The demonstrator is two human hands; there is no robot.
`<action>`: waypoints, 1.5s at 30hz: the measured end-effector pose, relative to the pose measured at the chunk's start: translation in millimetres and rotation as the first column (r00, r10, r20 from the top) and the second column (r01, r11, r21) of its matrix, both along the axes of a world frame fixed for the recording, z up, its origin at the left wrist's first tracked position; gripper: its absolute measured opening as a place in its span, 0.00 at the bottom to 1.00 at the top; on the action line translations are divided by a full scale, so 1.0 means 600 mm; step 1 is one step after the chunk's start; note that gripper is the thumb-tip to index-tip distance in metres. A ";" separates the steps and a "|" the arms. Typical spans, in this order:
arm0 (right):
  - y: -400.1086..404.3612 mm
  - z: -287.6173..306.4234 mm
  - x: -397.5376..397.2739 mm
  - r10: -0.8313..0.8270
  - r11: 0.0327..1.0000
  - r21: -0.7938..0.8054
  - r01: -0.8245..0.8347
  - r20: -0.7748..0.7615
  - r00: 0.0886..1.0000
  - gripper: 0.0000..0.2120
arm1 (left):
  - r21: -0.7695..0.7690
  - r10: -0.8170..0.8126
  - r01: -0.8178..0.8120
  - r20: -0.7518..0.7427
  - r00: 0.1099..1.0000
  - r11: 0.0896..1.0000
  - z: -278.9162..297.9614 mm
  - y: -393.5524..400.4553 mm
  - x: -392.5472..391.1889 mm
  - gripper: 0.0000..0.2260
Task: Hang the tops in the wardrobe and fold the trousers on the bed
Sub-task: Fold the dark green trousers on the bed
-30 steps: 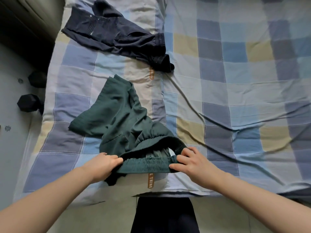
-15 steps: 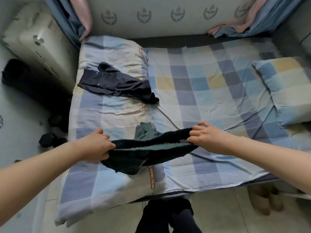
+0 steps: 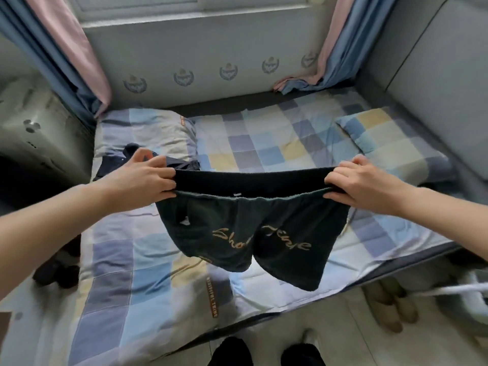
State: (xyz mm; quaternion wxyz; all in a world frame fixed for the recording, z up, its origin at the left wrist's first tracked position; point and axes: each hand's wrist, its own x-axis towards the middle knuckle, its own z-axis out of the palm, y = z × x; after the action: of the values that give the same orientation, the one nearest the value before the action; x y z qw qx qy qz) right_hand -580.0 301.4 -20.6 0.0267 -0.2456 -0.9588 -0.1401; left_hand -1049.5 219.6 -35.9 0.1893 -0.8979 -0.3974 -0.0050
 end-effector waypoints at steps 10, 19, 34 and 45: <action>0.016 0.039 0.266 0.079 0.986 0.157 -0.064 -0.088 0.993 0.12 | -0.024 0.072 -0.069 0.188 0.980 0.997 0.049 0.012 0.224 0.16; 0.033 0.032 0.417 0.227 0.955 0.160 -0.249 0.142 0.963 0.11 | -0.169 -0.073 0.086 0.082 0.994 0.982 0.033 0.013 0.405 0.11; 0.084 0.033 0.429 -0.387 0.921 0.026 0.388 -0.006 0.922 0.10 | -0.256 0.296 -0.171 0.610 0.735 0.951 0.026 0.014 0.464 0.09; 0.086 -0.008 0.405 -0.075 0.965 0.243 0.100 -0.110 0.991 0.01 | -0.669 0.681 -0.178 0.641 0.353 0.722 -0.024 0.055 0.414 0.15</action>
State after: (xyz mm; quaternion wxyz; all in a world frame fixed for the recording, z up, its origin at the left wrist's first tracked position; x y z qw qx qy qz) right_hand -336.8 352.8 -25.6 0.0990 -0.2892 -0.9195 -0.2472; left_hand -800.9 252.6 -50.3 -0.2750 -0.6393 -0.6530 -0.2988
